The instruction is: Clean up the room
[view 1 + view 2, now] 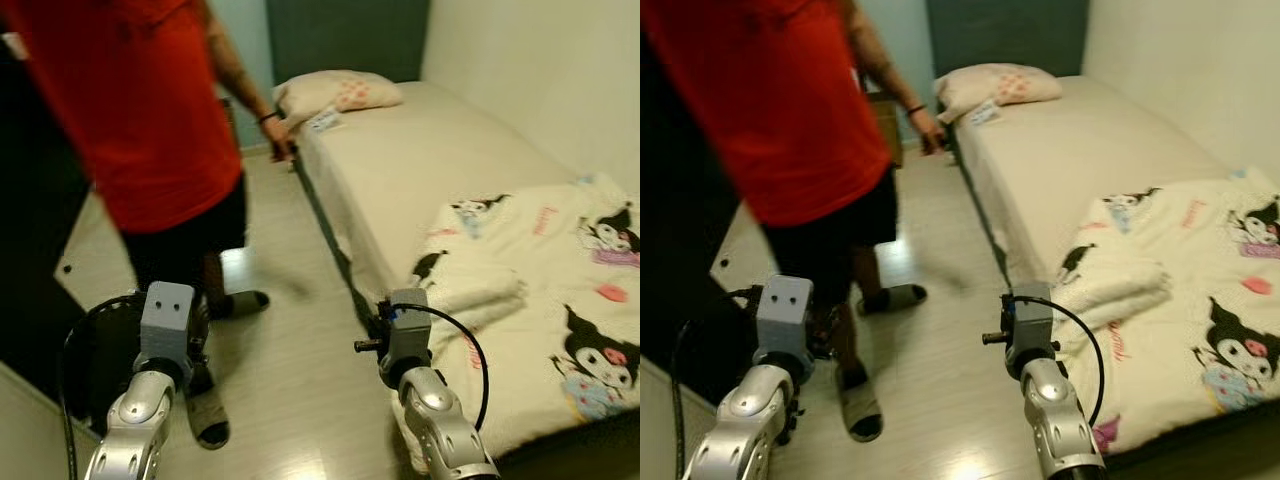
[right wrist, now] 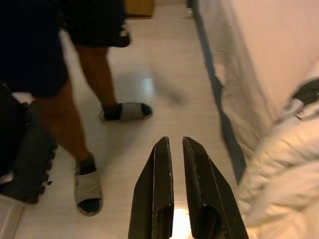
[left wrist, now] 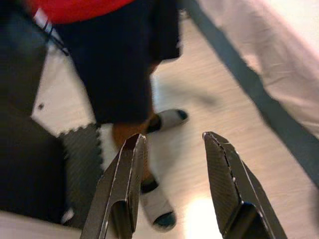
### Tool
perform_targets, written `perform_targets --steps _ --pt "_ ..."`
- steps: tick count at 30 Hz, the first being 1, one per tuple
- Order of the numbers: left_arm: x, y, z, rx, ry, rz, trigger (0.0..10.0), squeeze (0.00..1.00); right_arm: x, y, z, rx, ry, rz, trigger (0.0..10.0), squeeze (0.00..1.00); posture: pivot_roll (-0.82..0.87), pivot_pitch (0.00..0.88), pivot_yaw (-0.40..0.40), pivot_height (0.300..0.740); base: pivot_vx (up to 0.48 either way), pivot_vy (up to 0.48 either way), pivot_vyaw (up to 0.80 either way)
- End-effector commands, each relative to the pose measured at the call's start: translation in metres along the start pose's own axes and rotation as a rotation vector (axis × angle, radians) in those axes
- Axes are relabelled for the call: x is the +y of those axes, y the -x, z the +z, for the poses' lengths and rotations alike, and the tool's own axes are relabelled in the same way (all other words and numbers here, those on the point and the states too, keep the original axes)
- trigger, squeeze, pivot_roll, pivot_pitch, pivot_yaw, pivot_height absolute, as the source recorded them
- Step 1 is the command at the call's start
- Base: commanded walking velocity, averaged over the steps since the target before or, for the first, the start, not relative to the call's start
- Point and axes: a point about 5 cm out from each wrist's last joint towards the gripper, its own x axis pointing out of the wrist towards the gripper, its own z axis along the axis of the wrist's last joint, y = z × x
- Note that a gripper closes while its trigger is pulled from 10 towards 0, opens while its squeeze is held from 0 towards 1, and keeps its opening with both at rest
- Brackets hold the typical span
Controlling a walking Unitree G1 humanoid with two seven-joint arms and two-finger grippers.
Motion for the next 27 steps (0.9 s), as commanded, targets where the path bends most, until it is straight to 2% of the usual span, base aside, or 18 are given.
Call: perform_targets --steps 1,7,16,19,27 --pt "-0.0014 0.0017 -0.0036 0.024 -0.017 -0.003 10.0 0.0 -0.0054 0.0001 -0.0018 0.005 -0.006 -0.013 10.0 0.0 -0.02 0.066 0.054 0.74 0.0 -0.48 0.0" --pt "-0.0025 0.0008 -0.0028 0.022 -0.003 0.009 10.0 0.0 -0.0059 -0.0008 -0.0012 0.004 -0.004 -0.01 10.0 0.0 -0.02 0.063 0.048 0.74 0.0 -0.426 0.0" --pt "0.0 -0.0021 -0.0007 0.006 0.056 0.06 10.0 0.0 -0.0038 -0.0037 0.0051 -0.013 0.005 0.009 10.0 0.0 -0.02 0.062 0.044 0.74 0.0 0.0 0.0" --pt "0.006 -0.0029 -0.0045 0.02 0.107 0.109 10.0 0.0 -0.0022 -0.0046 0.0078 -0.021 0.021 0.023 10.0 0.0 -0.03 0.063 0.044 0.74 0.0 0.0 0.0" --pt "0.0054 -0.0035 -0.002 0.005 0.096 0.112 10.0 0.0 -0.0068 -0.003 0.0053 -0.02 0.009 0.003 10.0 0.0 -0.04 0.059 0.049 0.74 0.0 0.0 0.0"
